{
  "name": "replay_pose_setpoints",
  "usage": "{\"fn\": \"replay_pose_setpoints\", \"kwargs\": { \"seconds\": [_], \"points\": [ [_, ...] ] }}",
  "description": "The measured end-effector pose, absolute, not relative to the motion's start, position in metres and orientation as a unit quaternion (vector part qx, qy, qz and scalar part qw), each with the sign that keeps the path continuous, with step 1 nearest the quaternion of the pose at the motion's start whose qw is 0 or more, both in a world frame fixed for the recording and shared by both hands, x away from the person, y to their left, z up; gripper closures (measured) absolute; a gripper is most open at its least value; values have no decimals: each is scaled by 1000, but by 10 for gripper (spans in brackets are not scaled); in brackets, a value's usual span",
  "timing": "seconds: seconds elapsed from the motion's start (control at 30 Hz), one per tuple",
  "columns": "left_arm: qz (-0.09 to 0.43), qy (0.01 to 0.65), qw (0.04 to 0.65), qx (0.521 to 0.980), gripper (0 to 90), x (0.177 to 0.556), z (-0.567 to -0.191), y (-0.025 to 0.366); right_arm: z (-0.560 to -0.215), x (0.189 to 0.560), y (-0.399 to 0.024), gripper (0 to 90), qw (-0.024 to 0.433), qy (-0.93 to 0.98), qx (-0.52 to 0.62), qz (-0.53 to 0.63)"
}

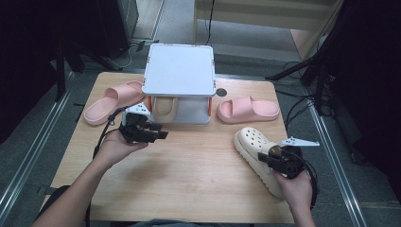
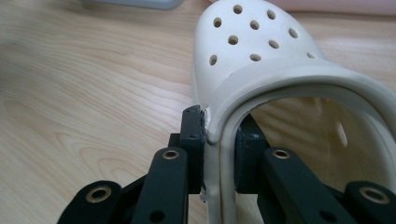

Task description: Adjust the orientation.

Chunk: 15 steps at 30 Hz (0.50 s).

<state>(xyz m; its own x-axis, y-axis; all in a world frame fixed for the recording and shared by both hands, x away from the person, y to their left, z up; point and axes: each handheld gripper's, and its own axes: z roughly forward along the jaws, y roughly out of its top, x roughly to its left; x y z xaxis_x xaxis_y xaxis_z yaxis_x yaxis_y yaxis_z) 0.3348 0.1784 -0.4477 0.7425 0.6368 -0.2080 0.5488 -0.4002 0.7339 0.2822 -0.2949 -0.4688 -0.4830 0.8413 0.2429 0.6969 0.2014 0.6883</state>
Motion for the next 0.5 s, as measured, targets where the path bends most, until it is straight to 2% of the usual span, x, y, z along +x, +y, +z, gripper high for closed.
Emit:
{"fn": "replay_pose_setpoints", "kwargs": {
  "seconds": [0.17, 0.37, 0.5],
  "points": [
    [47, 357, 417, 835, 587, 332, -448, 178, -457, 280, -269, 785, 100, 789, 462, 392],
    [45, 358, 416, 835, 611, 327, -450, 179, -452, 283, -232, 784, 78, 812, 419, 399],
    [48, 363, 433, 824, 679, 321, -451, 183, -449, 289, -197, 784, 63, 832, 381, 398]
  ]
}}
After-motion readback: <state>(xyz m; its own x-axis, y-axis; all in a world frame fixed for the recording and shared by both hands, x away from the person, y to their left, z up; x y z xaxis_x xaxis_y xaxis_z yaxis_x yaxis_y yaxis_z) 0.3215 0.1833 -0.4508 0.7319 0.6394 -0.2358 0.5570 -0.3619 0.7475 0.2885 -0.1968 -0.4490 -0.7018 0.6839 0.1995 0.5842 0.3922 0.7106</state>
